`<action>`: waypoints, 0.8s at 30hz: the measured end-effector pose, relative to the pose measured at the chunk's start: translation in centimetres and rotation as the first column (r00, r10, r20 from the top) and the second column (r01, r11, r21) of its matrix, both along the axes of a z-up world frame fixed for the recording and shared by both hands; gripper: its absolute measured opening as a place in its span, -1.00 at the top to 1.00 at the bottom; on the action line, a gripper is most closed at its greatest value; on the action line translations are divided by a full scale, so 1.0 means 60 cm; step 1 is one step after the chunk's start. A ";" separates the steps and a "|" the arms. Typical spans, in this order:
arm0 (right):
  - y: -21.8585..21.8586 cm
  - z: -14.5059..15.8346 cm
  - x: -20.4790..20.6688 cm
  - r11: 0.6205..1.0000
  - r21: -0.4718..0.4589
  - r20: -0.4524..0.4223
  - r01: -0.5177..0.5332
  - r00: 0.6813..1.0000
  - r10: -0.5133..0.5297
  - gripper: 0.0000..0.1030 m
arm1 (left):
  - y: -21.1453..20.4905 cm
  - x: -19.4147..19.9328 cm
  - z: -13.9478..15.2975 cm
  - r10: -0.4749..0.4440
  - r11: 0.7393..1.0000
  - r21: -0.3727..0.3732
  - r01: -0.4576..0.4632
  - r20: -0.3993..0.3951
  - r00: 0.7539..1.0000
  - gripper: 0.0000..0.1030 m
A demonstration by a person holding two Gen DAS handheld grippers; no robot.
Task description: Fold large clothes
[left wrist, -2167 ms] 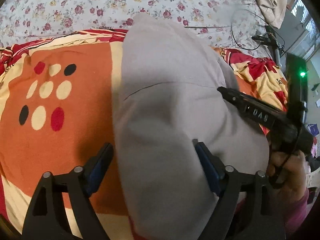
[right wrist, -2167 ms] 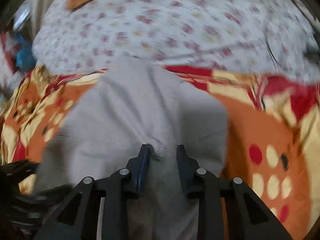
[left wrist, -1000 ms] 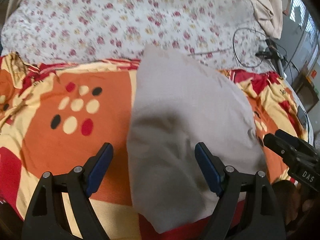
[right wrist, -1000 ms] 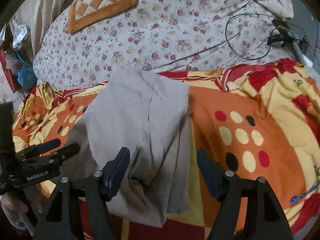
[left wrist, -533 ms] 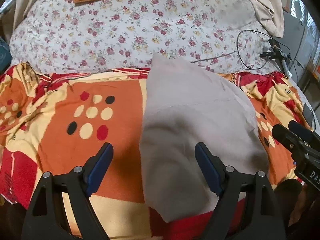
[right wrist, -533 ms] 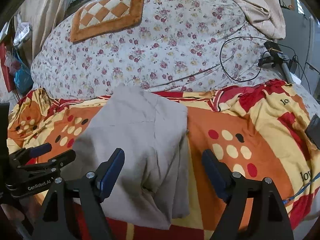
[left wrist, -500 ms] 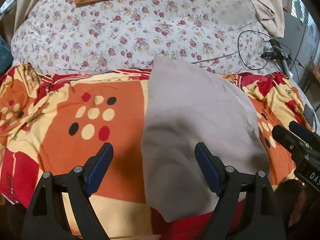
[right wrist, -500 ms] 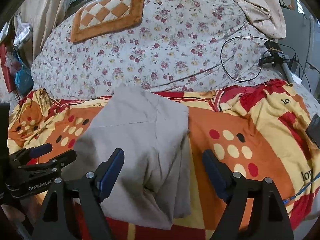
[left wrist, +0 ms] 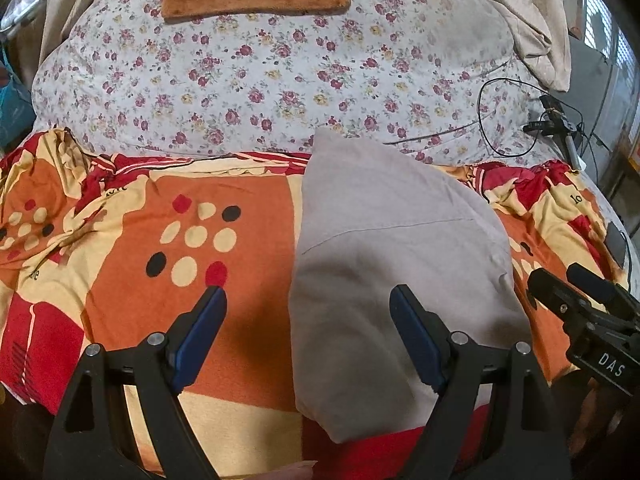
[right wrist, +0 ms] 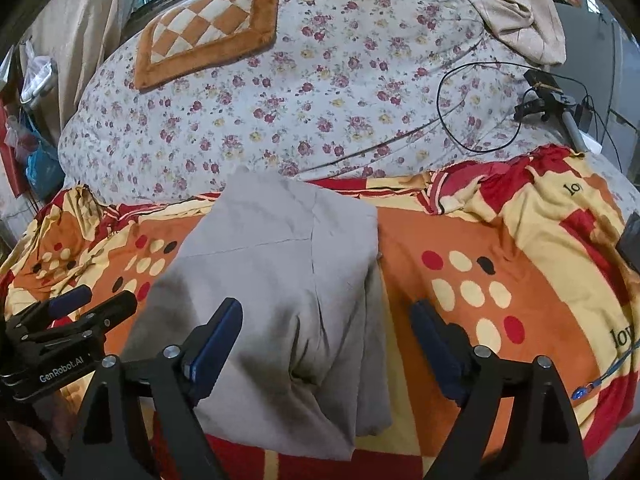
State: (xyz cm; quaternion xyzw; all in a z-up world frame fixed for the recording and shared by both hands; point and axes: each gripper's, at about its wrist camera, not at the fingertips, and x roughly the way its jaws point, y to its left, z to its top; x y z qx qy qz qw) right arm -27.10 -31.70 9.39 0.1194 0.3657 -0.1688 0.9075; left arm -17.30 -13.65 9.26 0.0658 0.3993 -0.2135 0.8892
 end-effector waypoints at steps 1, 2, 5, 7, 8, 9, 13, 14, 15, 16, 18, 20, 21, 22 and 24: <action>0.003 -0.001 0.001 1.000 -0.004 -0.003 -0.005 1.000 0.005 -0.69 | 0.000 0.000 0.000 -0.001 1.000 -0.002 0.001 -0.002 1.000 -0.63; 0.005 -0.002 0.003 1.000 -0.007 -0.004 -0.009 1.000 0.009 -0.69 | 0.000 0.000 0.000 0.000 1.000 -0.001 0.000 -0.002 1.000 -0.63; 0.009 -0.004 0.006 1.000 -0.012 -0.009 -0.019 1.000 0.019 -0.69 | 0.001 0.000 -0.003 0.002 1.000 0.001 -0.002 -0.005 1.000 -0.63; 0.009 -0.006 0.006 1.000 -0.011 -0.010 -0.022 1.000 0.022 -0.69 | 0.002 0.001 -0.006 0.000 1.000 0.001 0.000 -0.011 1.000 -0.63; 0.009 -0.006 0.006 1.000 -0.012 -0.011 -0.021 1.000 0.021 -0.69 | 0.003 0.001 -0.007 0.000 1.000 0.002 0.000 -0.011 1.000 -0.63; 0.009 -0.007 0.007 1.000 -0.012 -0.014 -0.022 1.000 0.021 -0.69 | 0.003 0.002 -0.008 0.001 1.000 0.004 -0.001 -0.011 1.000 -0.63; 0.008 -0.010 0.009 1.000 -0.002 -0.020 -0.025 0.999 0.025 -0.70 | 0.002 0.003 -0.009 -0.002 1.000 0.009 0.002 -0.017 1.000 -0.63; 0.008 -0.011 0.010 1.000 -0.001 -0.023 -0.027 0.999 0.027 -0.70 | 0.002 0.004 -0.008 -0.002 1.000 0.010 0.002 -0.018 1.000 -0.63; 0.008 -0.012 0.011 1.000 0.000 -0.024 -0.030 0.999 0.030 -0.70 | 0.002 0.004 -0.008 -0.003 1.000 0.010 0.003 -0.018 1.000 -0.63; 0.009 -0.013 0.011 0.999 -0.001 -0.024 -0.032 0.999 0.032 -0.69 | 0.002 0.004 -0.008 -0.004 1.000 0.012 0.004 -0.017 1.000 -0.63; 0.006 -0.012 0.013 0.999 -0.001 -0.025 -0.035 0.999 0.035 -0.70 | 0.001 0.004 -0.007 -0.004 1.000 0.016 0.004 -0.015 1.000 -0.63; 0.006 -0.013 0.015 0.999 0.002 -0.023 -0.035 0.999 0.035 -0.70 | 0.000 0.005 -0.008 -0.007 1.000 0.019 0.007 -0.016 1.000 -0.63; 0.007 -0.012 0.014 0.999 0.001 -0.024 -0.035 0.999 0.035 -0.70 | 0.000 0.005 -0.008 -0.008 1.000 0.020 0.008 -0.015 1.000 -0.63; 0.005 -0.013 0.014 0.999 0.000 -0.024 -0.036 0.999 0.036 -0.70 | 0.000 0.004 -0.009 -0.007 1.000 0.022 0.007 -0.013 1.000 -0.63; 0.006 -0.014 0.017 0.999 0.004 -0.025 -0.032 0.999 0.032 -0.70 | 0.000 0.004 -0.009 -0.007 1.000 0.021 0.007 -0.013 1.000 -0.63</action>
